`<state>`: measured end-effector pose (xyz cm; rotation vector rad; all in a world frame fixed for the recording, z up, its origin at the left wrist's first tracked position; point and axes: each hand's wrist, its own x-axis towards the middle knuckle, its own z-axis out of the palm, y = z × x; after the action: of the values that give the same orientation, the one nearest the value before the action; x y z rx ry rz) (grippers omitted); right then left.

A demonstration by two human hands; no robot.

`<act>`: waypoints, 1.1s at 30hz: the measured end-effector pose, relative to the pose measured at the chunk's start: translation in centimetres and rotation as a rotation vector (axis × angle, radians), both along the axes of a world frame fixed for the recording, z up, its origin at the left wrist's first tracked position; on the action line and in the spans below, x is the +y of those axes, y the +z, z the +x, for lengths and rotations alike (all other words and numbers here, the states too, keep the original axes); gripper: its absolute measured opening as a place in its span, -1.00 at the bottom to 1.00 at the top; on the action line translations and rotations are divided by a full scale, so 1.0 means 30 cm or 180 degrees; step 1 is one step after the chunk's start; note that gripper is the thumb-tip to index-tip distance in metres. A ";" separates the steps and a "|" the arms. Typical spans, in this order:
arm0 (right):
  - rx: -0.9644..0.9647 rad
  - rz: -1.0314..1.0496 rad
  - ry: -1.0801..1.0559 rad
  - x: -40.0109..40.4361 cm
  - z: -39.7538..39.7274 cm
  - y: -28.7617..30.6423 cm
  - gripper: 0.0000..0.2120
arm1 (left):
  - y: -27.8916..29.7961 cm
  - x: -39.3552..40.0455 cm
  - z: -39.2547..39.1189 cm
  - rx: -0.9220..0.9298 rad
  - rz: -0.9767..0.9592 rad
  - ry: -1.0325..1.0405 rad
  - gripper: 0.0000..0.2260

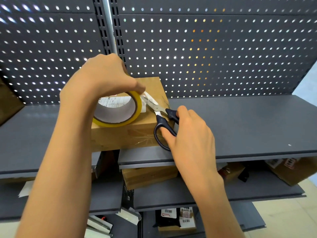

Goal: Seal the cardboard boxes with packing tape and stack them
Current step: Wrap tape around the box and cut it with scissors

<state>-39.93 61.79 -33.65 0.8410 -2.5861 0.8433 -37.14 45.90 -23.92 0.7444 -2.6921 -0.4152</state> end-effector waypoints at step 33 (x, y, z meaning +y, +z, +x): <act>-0.0892 0.0375 -0.1067 0.134 -0.295 -0.168 -0.71 | -0.016 0.044 0.036 0.0217 -0.0309 0.0123 -0.61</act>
<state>-48.78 65.81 -38.70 0.3145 -2.9290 0.7592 -36.06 47.23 -24.40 0.7393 -2.6092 -0.2927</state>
